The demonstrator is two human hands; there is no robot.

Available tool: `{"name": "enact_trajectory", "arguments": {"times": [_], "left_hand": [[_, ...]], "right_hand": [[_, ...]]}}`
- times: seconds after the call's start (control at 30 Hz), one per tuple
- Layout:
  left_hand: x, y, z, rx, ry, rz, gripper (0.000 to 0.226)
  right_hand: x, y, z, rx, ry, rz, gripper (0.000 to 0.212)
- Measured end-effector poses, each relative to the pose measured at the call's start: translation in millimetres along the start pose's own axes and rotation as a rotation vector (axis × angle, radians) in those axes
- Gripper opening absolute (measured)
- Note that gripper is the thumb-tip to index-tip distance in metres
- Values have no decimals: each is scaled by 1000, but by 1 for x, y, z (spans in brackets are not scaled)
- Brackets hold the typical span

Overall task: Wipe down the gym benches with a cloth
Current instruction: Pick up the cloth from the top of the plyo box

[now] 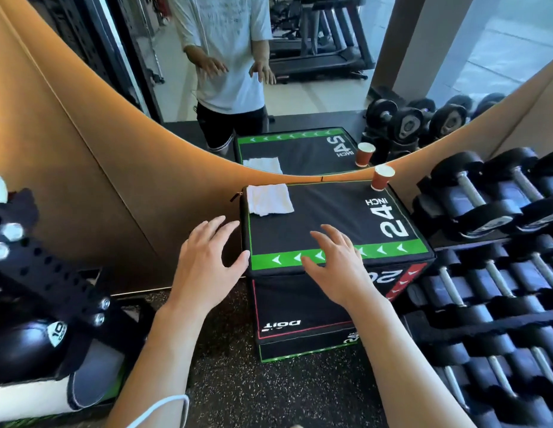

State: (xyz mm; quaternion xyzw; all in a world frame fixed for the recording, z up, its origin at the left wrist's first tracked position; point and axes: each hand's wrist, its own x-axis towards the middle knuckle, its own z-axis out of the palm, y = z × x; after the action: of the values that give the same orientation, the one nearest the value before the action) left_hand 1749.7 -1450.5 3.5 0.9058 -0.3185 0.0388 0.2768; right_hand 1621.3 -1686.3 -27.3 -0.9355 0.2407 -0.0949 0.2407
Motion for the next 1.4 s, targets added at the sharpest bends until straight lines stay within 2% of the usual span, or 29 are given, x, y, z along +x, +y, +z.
{"name": "enact_trajectory", "arguments": {"times": [0.43, 1.0, 1.4], "left_hand": [[71, -12, 35, -11, -61, -47, 60], [197, -115, 70, -116, -190, 1, 61], [243, -158, 116, -160, -276, -48, 60]], "right_hand": [[86, 22, 26, 16, -69, 5, 65], [222, -28, 103, -84, -157, 79, 62], [304, -22, 147, -113, -276, 74, 62]]}}
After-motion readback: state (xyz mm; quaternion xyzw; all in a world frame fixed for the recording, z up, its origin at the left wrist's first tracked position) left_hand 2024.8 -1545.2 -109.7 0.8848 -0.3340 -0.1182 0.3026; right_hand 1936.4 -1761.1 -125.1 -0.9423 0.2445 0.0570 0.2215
